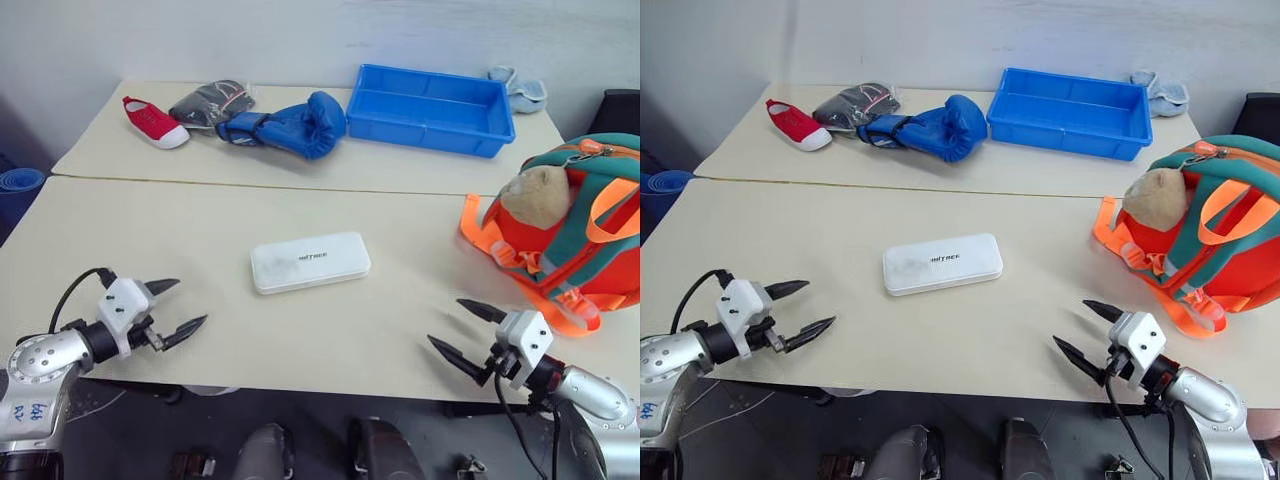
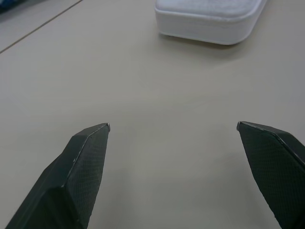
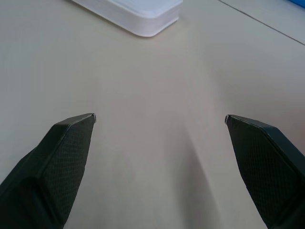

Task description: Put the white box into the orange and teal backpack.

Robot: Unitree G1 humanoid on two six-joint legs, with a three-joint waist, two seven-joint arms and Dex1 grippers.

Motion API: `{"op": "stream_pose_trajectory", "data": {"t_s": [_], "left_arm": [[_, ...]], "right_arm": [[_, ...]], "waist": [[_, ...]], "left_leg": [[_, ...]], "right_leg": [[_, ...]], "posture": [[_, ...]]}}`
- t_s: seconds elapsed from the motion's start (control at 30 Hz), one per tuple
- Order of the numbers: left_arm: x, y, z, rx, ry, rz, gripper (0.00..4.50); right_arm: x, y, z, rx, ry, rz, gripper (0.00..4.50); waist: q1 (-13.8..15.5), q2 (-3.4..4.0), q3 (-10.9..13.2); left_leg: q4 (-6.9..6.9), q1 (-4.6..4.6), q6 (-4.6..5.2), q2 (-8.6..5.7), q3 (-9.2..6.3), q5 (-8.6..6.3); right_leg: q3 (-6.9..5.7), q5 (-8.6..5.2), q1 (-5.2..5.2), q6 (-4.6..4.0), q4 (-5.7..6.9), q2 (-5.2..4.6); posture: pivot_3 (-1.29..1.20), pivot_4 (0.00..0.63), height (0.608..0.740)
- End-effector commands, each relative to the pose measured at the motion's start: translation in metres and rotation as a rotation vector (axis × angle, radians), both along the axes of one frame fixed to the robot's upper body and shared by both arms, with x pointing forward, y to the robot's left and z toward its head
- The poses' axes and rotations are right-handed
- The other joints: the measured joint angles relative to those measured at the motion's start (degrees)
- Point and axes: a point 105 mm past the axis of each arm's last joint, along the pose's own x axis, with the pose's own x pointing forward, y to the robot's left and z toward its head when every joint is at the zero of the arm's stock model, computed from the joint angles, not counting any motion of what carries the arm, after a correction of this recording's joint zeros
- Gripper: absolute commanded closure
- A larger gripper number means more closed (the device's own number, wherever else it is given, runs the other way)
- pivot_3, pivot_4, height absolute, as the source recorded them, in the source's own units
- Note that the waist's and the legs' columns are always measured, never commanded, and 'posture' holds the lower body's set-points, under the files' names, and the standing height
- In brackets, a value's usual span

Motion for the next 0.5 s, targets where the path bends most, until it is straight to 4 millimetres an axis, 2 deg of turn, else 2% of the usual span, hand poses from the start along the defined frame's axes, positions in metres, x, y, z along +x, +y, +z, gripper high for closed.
{"op": "stream_pose_trajectory", "data": {"t_s": [0.03, 0.13, 0.2, 0.23, 0.3, 0.5], "left_arm": [[-0.001, -0.005, 0.003, -0.019, -0.006, -0.019, 0.00], [-0.002, -0.010, 0.006, -0.044, 0.004, -0.034, 0.00], [-0.003, -0.011, 0.008, -0.058, 0.015, -0.038, 0.00], [-0.001, -0.012, 0.011, -0.067, 0.012, -0.031, 0.19], [0.009, -0.013, 0.017, -0.150, 0.043, 0.034, 0.57], [0.037, -0.034, 0.022, -0.133, 0.069, 0.101, 2.43]], "right_arm": [[0.001, -0.001, 0.005, -0.007, -0.022, 0.011, 0.04], [0.002, 0.003, 0.006, 0.001, -0.017, 0.040, 0.04], [0.005, 0.018, 0.016, 0.007, -0.044, 0.111, 0.43], [0.006, 0.028, 0.023, 0.007, -0.058, 0.160, 0.65], [0.020, 0.045, 0.034, -0.042, -0.083, 0.192, 1.28], [0.074, 0.069, 0.053, -0.171, -0.068, 0.109, 3.39]], "waist": [[0.0, 0.00, 0.0], [0.0, 0.00, 0.0], [-0.1, 0.00, 0.0], [-0.1, 0.00, 0.0], [-0.3, 0.00, 0.0], [0.2, -0.03, 0.0]], "left_leg": [[0.00, 0.00, -0.03, 0.00, 0.00, 0.02], [0.02, 0.00, -0.06, 0.00, 0.03, 0.04], [0.07, 0.00, -0.03, 0.00, 0.03, 0.05], [0.07, 0.00, -0.01, 0.00, 0.04, 0.04], [0.10, 0.02, 0.04, 0.01, 0.04, 0.01], [0.15, 0.04, -0.20, -0.03, -0.04, 0.24]], "right_leg": [[0.00, 0.00, 0.00, 0.00, 0.00, 0.00], [0.00, 0.00, 0.01, 0.00, 0.00, 0.02], [0.01, 0.00, 0.01, 0.01, 0.06, 0.02], [0.02, 0.00, 0.00, 0.01, 0.08, 0.02], [0.04, 0.00, -0.01, 0.00, 0.17, 0.02], [-0.01, -0.02, -0.07, -0.03, 0.43, 0.01]], "posture": [[0.00, 0.150, 0.740], [0.00, 0.150, 0.740], [0.00, 0.150, 0.740], [0.00, 0.150, 0.740], [0.00, 0.150, 0.740], [0.00, 0.150, 0.740]]}}
